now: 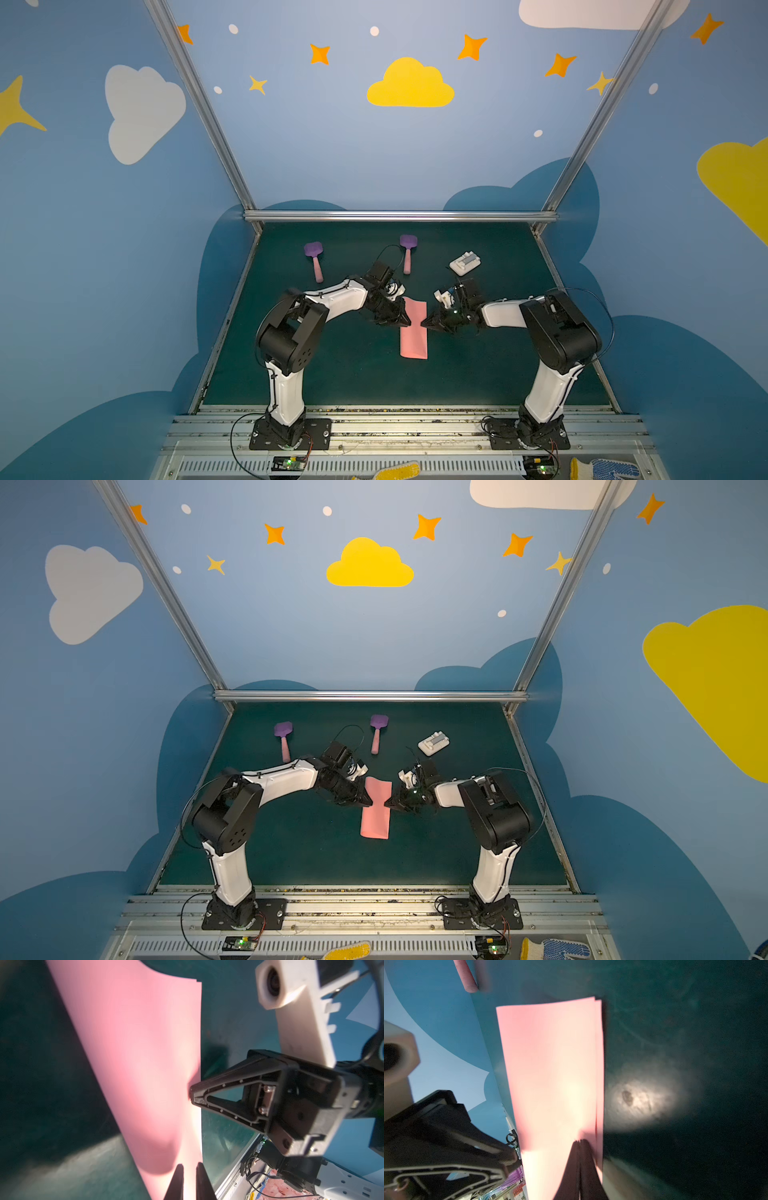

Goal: Fold a paper plane with a square sheet of paper (fold left side to right side)

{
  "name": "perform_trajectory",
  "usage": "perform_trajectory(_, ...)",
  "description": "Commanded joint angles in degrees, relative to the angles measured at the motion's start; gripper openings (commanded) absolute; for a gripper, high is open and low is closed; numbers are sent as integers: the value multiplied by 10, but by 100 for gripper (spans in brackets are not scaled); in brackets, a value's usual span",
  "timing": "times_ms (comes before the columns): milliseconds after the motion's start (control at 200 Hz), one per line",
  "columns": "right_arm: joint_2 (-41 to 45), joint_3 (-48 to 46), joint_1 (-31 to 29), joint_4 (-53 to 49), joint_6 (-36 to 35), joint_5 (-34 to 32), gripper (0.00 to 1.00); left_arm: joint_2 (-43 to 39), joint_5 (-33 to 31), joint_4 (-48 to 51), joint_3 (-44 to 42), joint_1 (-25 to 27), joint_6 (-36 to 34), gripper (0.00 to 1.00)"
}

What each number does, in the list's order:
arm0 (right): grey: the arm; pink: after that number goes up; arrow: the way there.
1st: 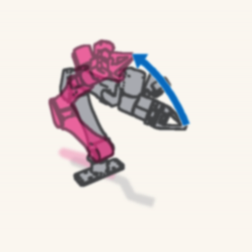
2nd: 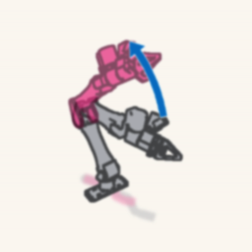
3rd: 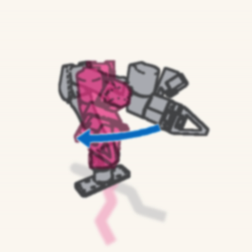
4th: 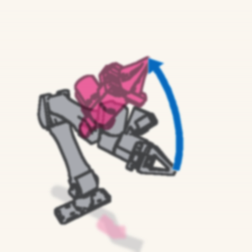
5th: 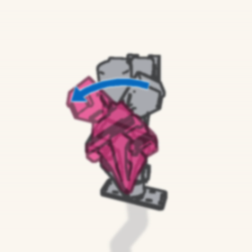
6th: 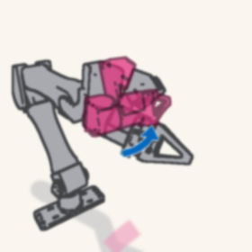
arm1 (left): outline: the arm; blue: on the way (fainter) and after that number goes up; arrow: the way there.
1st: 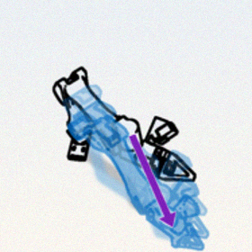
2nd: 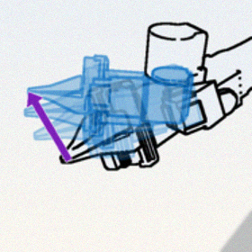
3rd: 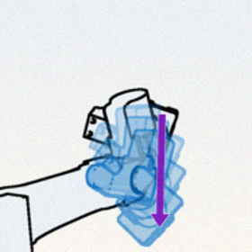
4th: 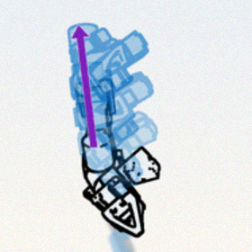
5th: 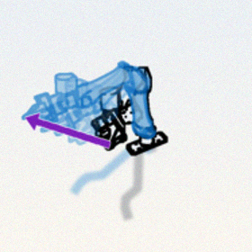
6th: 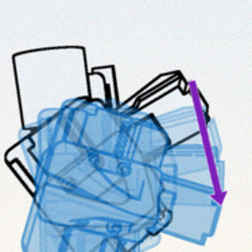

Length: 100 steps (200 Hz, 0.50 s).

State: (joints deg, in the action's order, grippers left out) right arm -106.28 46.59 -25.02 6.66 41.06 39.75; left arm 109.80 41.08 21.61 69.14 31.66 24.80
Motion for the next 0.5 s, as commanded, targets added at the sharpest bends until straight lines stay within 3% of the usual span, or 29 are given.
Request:
perform_trajectory(0, -31, -16, 3, -56, -14, -51, 0, 8, -8, -32, -16, 0, 18, 13)
perform_trajectory(345, -45, -12, 6, -74, -29, -59, 0, 5, -65, -109, -103, -3, 64, 11)
perform_trajectory(496, -44, -15, 6, -73, -30, -58, 0, -19, -72, -99, -104, -5, 60, 4)
